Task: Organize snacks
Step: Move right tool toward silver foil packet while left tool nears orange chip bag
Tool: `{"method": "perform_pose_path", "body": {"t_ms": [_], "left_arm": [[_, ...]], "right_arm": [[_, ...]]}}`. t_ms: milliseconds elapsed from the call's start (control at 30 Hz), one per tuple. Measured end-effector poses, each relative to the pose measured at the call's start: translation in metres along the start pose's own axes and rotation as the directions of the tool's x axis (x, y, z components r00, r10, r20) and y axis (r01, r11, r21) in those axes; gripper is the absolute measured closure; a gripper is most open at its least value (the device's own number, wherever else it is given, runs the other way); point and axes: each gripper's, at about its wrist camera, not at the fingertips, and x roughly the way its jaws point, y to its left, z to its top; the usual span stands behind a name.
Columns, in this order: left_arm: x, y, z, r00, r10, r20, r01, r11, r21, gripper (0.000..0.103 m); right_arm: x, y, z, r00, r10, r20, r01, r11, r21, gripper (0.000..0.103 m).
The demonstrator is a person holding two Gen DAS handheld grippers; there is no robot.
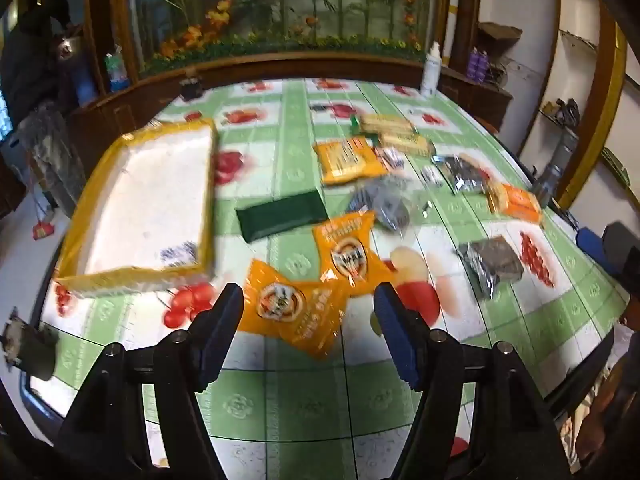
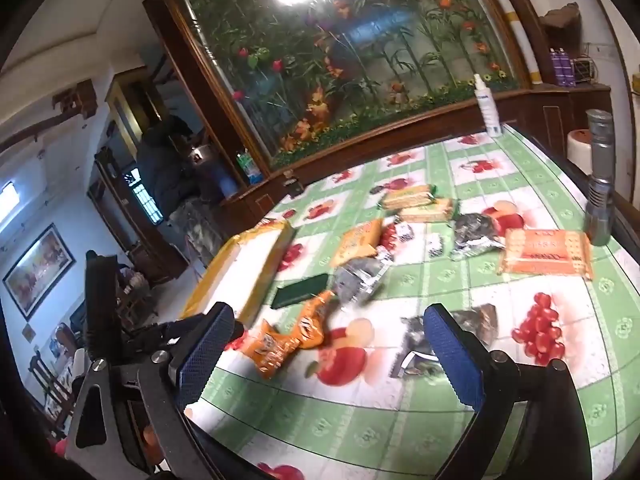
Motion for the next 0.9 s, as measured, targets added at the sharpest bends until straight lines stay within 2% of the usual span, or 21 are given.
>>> {"method": "perform_pose_path", "body": {"t_ms": [167,267,400,533,633,900], "left_arm": [[0.018,0.010,0.002,1.000,0.012,0.012,-0.012,1.000,0.009,0.036],[0.018,0.026,0.016,0.996,0.023,0.083,-0.025,0.999,0.020,0.036],[0.022,0.043,0.044,0.995,0.014,0.102,-0.016,1.000,0.015,0.036],[0.014,0.045,0.054,0.990,0.028,0.139,-0.028,1.000,0.002,0.036],[0.013,0.045,0.053,0.991,0.043,0.124,-0.042,0.999,-0.011,0.036],[0.015,0.058,0.023,0.999,-0.006,0.035,0.006,1.000,-0.012,0.036]], "right_arm": [[0.003,-0.012,-0.002,1.000,-0.013,-0.022,0.014,0.999,0.040,0.006],[0.003,-0.012,-0.001,1.000,-0.015,-0.015,0.015,0.999,0.039,0.006],[0.011,-0.008,0.006,1.000,-0.019,-0.012,0.020,0.999,0.035,0.006],[0.021,0.000,0.010,1.000,-0.007,-0.019,0.007,1.000,0.023,0.006],[0.033,0.009,0.009,0.999,0.000,-0.047,-0.001,1.000,-0.011,0.006],[0.065,0.021,-0.006,0.988,0.004,-0.157,-0.017,0.997,-0.080,0.006]]}}
